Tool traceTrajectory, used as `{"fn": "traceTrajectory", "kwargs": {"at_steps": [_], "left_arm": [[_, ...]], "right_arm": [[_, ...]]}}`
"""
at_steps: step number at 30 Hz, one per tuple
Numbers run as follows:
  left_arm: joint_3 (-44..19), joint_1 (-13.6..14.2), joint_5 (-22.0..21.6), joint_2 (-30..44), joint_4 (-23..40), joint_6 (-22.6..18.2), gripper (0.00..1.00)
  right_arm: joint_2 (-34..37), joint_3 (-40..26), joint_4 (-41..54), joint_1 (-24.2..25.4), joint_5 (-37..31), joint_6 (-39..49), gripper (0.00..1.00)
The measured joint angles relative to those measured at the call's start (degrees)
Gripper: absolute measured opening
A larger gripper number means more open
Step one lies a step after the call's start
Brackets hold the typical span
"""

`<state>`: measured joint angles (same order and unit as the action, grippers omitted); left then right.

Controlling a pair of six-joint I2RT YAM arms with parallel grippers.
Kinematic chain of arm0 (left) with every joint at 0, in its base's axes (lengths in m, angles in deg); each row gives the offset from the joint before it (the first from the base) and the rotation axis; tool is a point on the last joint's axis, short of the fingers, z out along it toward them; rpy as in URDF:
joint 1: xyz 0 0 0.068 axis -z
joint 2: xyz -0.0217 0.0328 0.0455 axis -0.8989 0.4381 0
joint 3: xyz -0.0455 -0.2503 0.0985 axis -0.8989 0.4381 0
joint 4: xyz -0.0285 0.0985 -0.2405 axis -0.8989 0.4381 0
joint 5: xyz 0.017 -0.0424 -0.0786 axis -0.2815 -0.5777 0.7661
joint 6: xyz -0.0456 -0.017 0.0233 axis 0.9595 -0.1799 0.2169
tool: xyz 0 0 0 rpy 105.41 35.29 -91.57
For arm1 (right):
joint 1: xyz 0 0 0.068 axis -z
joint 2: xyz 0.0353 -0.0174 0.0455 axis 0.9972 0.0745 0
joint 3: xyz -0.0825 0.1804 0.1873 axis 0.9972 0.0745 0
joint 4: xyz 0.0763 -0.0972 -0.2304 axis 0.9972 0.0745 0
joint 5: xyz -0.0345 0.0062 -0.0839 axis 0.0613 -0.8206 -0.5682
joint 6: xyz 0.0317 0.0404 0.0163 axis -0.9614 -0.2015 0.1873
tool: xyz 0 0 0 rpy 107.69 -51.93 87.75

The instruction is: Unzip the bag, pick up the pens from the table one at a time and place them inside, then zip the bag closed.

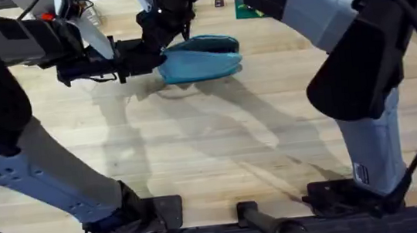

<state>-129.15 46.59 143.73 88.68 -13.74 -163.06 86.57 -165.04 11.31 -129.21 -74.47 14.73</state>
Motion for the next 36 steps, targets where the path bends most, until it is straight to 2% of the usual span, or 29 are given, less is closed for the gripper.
{"fn": "traceTrajectory", "kwargs": {"at_steps": [12, 25, 36], "left_arm": [[0.01, 0.0, 0.0, 0.0, 0.01, 0.0, 0.044], [0.0, 0.7, 0.32, 0.0, -0.04, 0.0, 0.043], [-0.01, 0.24, 0.42, 0.0, -0.45, 0.02, 0.043]], "right_arm": [[-0.01, -0.16, 0.57, 0.17, 0.01, -0.76, 0.031], [-0.01, -0.74, 3.15, 3.11, 3.45, -4.1, 0.031], [-0.01, -0.74, 0.33, 3.34, 6.22, 0.9, 0.031]]}}
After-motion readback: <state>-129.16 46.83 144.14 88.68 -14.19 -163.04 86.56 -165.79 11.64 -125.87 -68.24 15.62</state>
